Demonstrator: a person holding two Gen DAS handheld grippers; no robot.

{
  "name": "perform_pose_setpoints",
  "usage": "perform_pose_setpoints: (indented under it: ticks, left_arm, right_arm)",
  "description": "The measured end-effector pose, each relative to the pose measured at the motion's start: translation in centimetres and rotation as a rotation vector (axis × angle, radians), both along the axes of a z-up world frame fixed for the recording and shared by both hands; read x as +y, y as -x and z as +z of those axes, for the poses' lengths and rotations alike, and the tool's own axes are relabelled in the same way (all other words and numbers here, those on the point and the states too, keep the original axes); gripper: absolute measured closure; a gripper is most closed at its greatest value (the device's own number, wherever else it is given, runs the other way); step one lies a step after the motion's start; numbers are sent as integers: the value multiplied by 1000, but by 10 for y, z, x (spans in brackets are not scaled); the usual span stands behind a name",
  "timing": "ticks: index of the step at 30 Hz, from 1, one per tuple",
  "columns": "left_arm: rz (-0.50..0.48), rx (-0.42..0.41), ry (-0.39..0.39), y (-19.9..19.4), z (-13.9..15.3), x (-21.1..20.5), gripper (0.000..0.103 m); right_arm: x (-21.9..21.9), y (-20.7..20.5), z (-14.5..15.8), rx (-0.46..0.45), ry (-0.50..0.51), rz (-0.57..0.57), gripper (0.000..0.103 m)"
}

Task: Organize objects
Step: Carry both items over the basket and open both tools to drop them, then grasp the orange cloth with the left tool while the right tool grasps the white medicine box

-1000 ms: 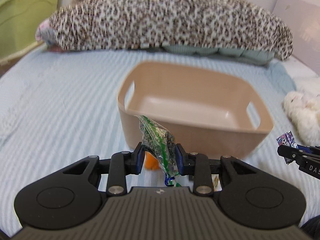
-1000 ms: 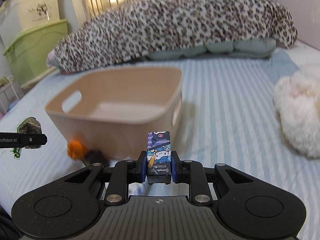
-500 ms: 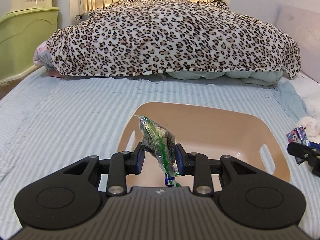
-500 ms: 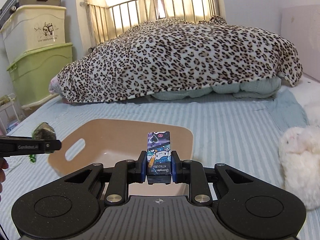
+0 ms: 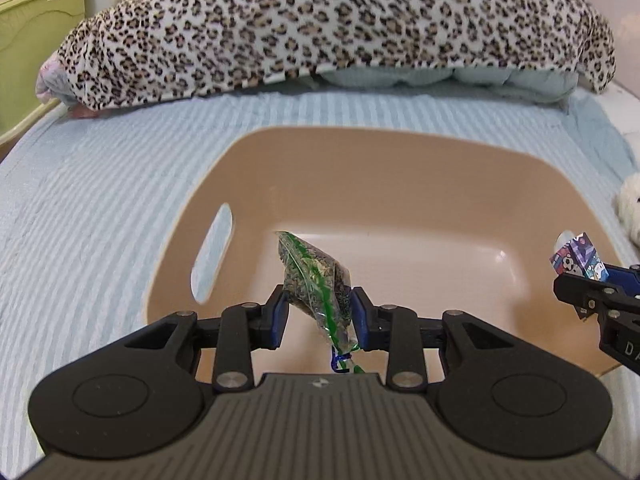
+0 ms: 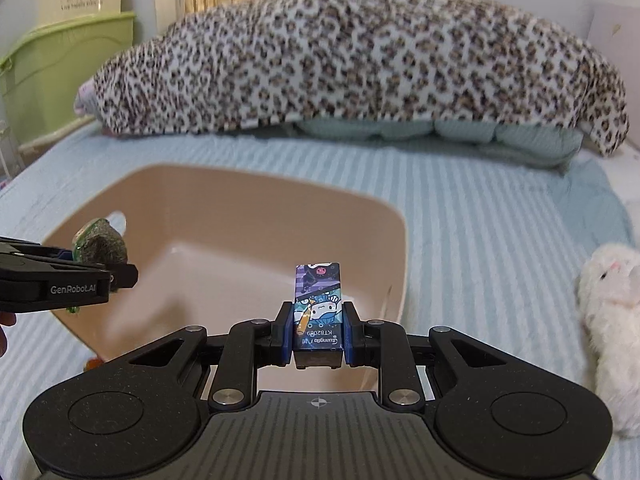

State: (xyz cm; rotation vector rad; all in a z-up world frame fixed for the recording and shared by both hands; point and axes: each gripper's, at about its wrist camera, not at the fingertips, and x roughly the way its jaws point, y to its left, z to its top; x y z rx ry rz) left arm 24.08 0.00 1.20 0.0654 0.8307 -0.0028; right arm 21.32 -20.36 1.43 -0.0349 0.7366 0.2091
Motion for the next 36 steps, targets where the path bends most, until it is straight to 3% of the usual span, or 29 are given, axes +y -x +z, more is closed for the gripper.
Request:
perform_pose_setpoints:
  ticks: [2, 3, 4, 6, 8, 15, 22, 25, 28, 31, 36]
  left_arm:
    - [3, 1, 5, 3, 1, 1, 65]
    - [3, -6, 12, 5, 4, 2, 60]
    - [1, -17, 18, 7, 8, 2, 57]
    - [-4, -41, 32, 15, 17, 5, 40]
    - [1, -67, 40, 23, 28, 7, 34]
    - [-4, -113, 34, 52, 53, 21, 30]
    - [-15, -107, 51, 79, 60, 45, 26]
    - [-28, -95, 18, 88, 56, 51, 25]
    - [-57, -69, -8, 93, 47, 55, 24]
    - [-76, -10, 35, 93, 32, 64, 24]
    - [-116, 53, -22, 91, 3, 69, 24]
  right_arm:
    - [2, 3, -3, 10, 6, -1, 82]
    - [2, 5, -2, 5, 12, -2, 72]
    - [2, 8, -1, 0, 17, -5, 69]
    - [0, 13, 4, -12, 8, -8, 59]
    - [-4, 18, 11, -31, -2, -18, 46]
    - [-7, 45, 34, -76, -3, -22, 25]
    - [-13, 75, 36, -69, -23, -48, 17]
    - [-14, 86, 29, -51, -26, -60, 16]
    - [-13, 94, 19, -26, -14, -67, 15]
    - [-10, 97, 7, 6, -7, -77, 14]
    - [-3, 103, -13, 53, -11, -109, 14]
